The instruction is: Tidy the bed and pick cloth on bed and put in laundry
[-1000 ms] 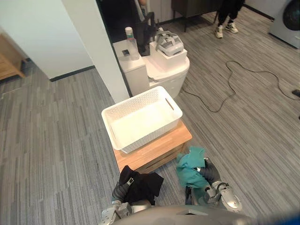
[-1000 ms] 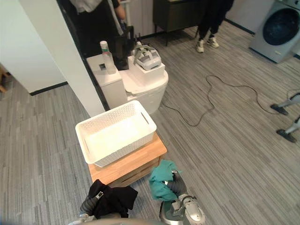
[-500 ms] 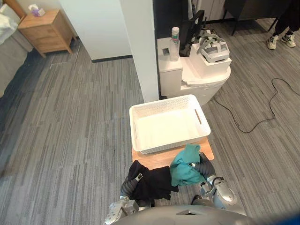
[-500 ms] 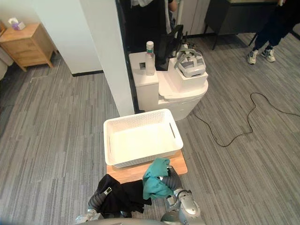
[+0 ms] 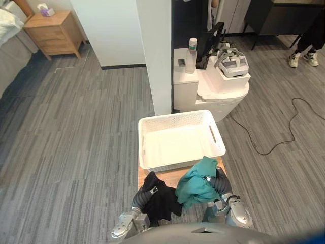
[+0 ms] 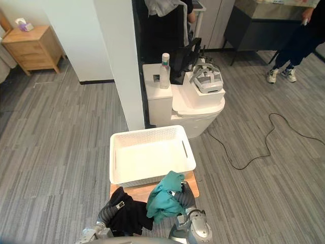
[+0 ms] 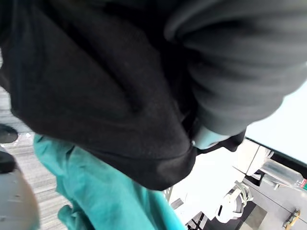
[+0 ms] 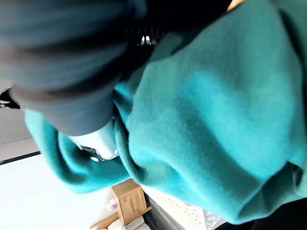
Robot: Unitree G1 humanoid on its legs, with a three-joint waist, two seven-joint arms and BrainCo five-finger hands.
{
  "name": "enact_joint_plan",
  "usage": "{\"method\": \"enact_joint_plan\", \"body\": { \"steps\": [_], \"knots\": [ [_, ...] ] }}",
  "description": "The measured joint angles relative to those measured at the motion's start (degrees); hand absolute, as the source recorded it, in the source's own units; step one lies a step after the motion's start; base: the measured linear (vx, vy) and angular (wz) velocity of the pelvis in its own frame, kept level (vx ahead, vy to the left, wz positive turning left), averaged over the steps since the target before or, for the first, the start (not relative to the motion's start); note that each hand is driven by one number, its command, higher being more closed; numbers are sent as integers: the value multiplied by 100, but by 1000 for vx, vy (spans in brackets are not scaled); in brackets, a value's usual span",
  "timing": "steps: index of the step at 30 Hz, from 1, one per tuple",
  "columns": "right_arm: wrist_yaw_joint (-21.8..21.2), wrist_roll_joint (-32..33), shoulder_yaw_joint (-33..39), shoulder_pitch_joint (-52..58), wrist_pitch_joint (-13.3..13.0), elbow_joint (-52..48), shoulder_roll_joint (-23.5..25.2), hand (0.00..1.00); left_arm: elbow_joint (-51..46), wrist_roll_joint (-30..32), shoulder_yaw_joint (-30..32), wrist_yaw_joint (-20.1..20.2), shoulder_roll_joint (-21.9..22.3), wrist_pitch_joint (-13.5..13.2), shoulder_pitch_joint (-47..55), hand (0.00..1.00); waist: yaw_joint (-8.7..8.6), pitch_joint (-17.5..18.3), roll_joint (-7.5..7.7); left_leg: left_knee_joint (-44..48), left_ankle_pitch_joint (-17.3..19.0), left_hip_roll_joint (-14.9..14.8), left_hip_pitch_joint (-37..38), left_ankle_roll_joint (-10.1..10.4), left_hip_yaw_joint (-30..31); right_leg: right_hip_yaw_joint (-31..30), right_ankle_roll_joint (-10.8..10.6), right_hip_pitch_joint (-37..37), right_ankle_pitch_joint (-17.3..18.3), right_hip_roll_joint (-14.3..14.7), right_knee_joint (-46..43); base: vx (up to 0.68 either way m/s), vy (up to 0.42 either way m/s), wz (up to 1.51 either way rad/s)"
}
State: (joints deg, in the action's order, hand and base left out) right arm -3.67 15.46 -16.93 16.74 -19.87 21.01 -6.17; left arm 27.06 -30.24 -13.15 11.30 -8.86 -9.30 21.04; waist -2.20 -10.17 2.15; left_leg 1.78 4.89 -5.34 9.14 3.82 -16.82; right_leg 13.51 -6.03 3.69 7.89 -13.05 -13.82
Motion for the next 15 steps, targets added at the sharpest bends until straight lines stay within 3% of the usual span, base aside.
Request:
{"method": "enact_joint_plan", "body": {
  "steps": [3, 5, 9, 13, 15],
  "knots": [
    [-61, -1, -178, -55, -30, -394, -150, 100, -1, -2, 92, -1, 19, 46, 31, 100, 20, 64, 21, -176, -149, -146, 3, 137, -100, -2, -36, 161, -162, 245, 619, -50, -123, -18],
    [-74, -62, -183, -37, -63, -1205, -291, 100, -9, -14, 94, -1, 55, 163, 70, 100, 14, 80, 3, -217, -217, -251, -14, 175, -118, 8, -13, 298, -383, 405, 1046, -84, -72, -8],
    [1, -294, -153, -145, -66, -2273, -439, 100, -10, -15, 57, -5, 85, 301, 117, 100, 13, 212, 65, -411, -374, -288, -28, 205, -53, 171, -22, 407, -555, 502, 1424, -76, -51, 9],
    [-82, -334, -13, -621, 139, -3090, -843, 100, 10, -18, 77, -23, 142, 257, 205, 100, 109, 337, 29, -451, -441, -290, -142, 207, 23, 255, -32, 383, -567, 520, 1490, -20, -13, 15],
    [-285, -268, 311, -1070, 350, -3412, -1042, 100, 80, -25, 84, -18, 188, 98, 255, 100, 173, 408, -5, -461, -479, -270, -172, 192, 18, 252, -24, 383, -611, 510, 1486, 50, 12, 3]
  ]
}}
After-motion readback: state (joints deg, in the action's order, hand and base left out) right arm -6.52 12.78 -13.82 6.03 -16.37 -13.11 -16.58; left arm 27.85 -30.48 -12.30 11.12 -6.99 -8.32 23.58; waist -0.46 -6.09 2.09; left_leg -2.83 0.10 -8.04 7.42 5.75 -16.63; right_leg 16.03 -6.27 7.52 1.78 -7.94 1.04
